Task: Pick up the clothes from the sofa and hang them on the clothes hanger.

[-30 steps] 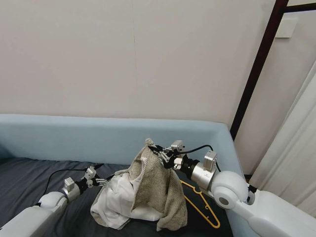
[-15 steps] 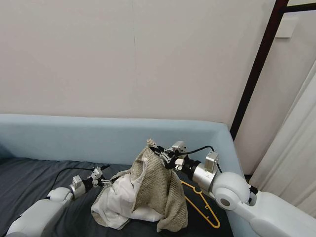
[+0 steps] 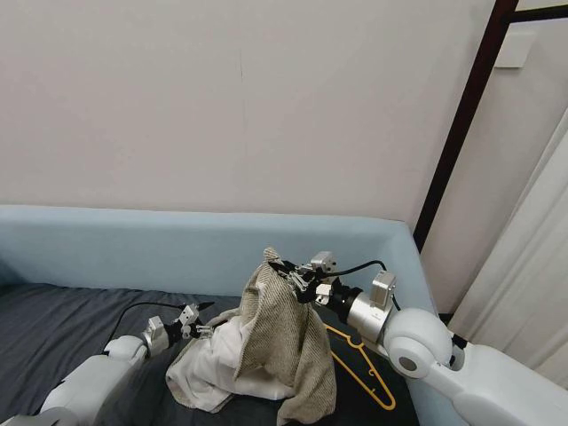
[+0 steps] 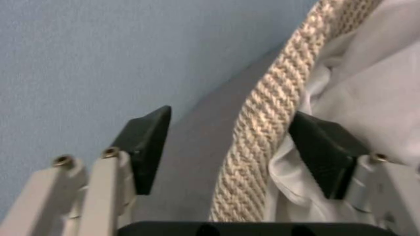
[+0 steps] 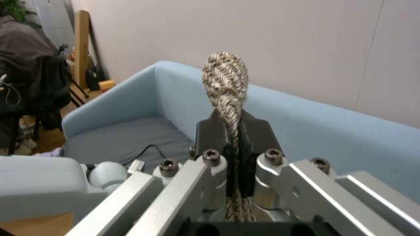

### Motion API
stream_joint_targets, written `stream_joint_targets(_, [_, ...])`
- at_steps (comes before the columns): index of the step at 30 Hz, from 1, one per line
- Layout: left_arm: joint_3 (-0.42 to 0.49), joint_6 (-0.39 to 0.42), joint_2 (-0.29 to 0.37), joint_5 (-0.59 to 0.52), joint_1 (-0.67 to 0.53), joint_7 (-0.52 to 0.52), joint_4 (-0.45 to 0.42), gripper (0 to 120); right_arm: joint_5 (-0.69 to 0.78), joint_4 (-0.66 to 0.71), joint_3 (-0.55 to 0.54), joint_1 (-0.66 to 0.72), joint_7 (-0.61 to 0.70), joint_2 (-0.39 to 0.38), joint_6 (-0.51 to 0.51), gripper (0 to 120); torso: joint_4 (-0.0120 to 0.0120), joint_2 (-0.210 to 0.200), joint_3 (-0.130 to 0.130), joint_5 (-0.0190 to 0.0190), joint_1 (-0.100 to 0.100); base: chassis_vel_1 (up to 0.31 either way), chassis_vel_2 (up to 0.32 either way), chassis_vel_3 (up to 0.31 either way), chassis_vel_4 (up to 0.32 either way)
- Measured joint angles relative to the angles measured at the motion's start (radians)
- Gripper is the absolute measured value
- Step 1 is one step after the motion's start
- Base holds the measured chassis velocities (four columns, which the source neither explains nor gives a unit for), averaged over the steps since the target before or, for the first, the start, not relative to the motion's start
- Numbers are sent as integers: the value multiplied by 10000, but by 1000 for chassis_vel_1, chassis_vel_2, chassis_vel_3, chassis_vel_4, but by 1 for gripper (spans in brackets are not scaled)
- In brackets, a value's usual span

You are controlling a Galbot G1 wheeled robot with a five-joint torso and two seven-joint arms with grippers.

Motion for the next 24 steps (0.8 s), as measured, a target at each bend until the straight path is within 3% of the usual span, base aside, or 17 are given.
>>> stream_joint_targets(7, [-47,4,-15,-5,97,81,-45,43,-12,31,-25,-29,1,-53,2,0,-1,0,0,-1,0,0,0,0,0])
stream_joint_targets(17, [-358,3,275,-11,327,8,-399,3,-93,33,-26,-133,6,-134,29,0,0,0,0,-1,-1,0,0,0,0])
stream_joint_targets(21, [-614,2,370,-22,506,-169,-653,0,-149,-20,-25,-185,16,-143,39,0,-1,0,0,-2,0,0,0,0,0])
stream_joint_targets(24, [-1059,116,861,-386,938,-625,-1750,0,-250,-240,-23,-203,62,-97,54,0,-5,0,-1,-3,-1,0,0,0,0])
